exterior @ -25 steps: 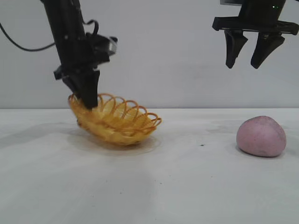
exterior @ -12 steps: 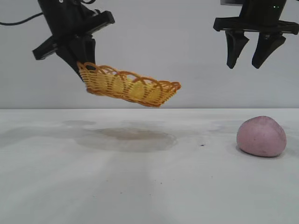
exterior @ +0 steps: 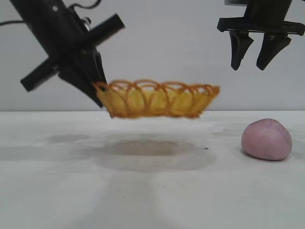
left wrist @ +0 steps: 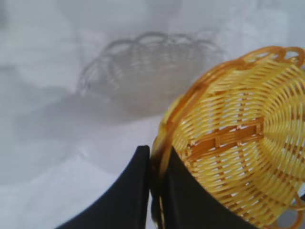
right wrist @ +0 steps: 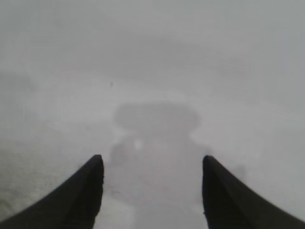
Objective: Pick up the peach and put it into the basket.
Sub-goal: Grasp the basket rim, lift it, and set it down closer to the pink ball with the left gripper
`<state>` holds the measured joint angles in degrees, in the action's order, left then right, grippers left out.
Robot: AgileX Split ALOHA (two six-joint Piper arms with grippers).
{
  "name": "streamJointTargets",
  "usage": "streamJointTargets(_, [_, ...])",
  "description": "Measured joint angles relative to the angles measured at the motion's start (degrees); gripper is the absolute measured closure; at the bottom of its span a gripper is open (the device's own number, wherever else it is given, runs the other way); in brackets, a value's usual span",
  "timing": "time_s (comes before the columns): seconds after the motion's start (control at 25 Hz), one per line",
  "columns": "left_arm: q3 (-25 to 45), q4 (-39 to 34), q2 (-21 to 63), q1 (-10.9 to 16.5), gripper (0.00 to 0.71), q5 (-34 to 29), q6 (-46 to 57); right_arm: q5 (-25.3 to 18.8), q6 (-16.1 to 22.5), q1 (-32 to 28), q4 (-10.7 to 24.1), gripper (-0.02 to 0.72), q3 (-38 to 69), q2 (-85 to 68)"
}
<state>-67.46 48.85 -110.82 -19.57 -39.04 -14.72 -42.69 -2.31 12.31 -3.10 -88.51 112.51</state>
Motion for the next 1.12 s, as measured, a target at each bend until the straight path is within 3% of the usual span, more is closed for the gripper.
streamJointTargets(0.16, [1.86, 3.74, 0.00, -0.88, 0.710, 6.41, -0.92, -0.35, 0.00, 0.00, 0.00, 0.318, 0.00, 0.00])
streamJointTargets(0.32, [2.04, 5.39, 0.00, -0.88, 0.710, 9.05, -0.92, -0.45, 0.00, 0.00, -0.11, 0.318, 0.00, 0.00])
streamJointTargets(0.88, [2.13, 8.62, -3.61, -0.88, 0.710, 11.65, -0.92, -0.45, 0.00, 0.00, -0.11, 0.318, 0.00, 0.00])
streamJointTargets(0.92, [2.13, 8.62, -3.87, -0.88, 0.644, 11.65, -0.92, -0.45, 0.00, 0.00, -0.11, 0.318, 0.00, 0.00])
streamJointTargets(1.0, [2.13, 8.62, -4.29, -0.88, 0.644, 11.65, -0.92, -0.45, 0.00, 0.00, -0.11, 0.318, 0.00, 0.00])
streamJointTargets(1.12, [2.13, 8.62, -4.80, -0.88, 0.524, 11.18, -0.92, -0.45, 0.00, 0.00, -0.11, 0.318, 0.00, 0.00])
